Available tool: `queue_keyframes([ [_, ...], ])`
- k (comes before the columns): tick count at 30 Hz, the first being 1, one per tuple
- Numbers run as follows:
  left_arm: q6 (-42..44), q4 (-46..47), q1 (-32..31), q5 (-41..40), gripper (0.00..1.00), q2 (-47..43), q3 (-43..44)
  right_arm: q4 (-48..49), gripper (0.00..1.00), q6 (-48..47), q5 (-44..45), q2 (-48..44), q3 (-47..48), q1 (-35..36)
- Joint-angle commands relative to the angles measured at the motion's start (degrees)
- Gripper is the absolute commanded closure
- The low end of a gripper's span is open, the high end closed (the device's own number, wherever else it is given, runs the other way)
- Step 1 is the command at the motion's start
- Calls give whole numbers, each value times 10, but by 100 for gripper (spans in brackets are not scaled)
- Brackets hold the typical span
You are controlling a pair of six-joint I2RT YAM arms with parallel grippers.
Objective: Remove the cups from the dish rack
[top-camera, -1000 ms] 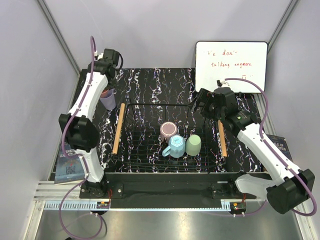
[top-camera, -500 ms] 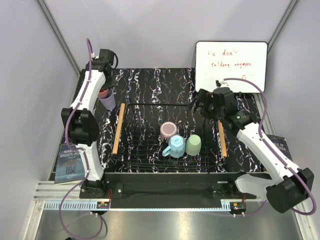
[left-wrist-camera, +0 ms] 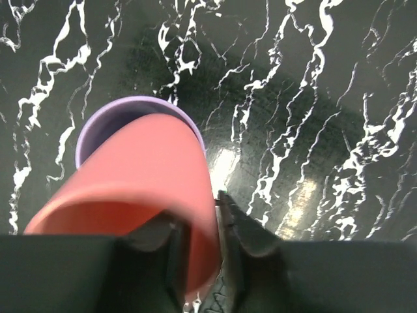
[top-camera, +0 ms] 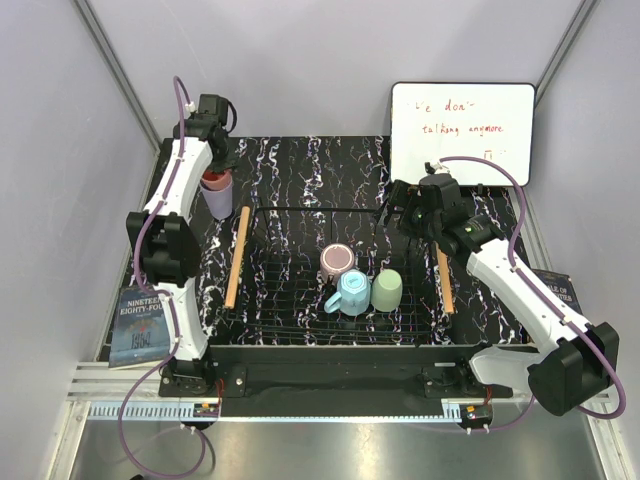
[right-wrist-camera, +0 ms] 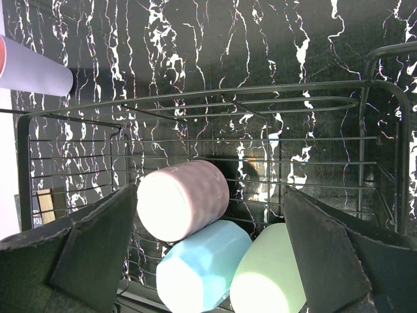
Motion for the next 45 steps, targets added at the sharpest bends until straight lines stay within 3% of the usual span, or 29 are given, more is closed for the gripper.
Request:
queue_keyframes([
  [1, 1, 26, 3, 13, 61, -24, 28, 7, 0, -11, 0, -3, 19, 2],
  [2, 1, 28, 3, 12, 51, -28, 29, 7, 0, -10, -1, -3, 20, 3],
  [4, 1, 29, 3, 10, 45, -38, 30, 7, 0, -11, -2, -4, 20, 2],
  [12, -1, 32, 3, -5, 43, -69, 19, 7, 0, -7, -4, -20, 14, 2],
  [21, -2, 58, -42, -20, 39, -188, -21, -52, 1, -26, 24, -45, 38, 6],
  [28, -1, 131, -152, -37, 36, -330, -180, -150, 2, -40, 57, -40, 36, 67],
  [34, -5, 158, -245, -62, 35, -414, -282, -179, 3, 2, 64, -93, -19, 109],
  [45, -14, 173, -309, -84, 34, -462, -385, -197, 4, 46, 93, -108, -96, 161],
])
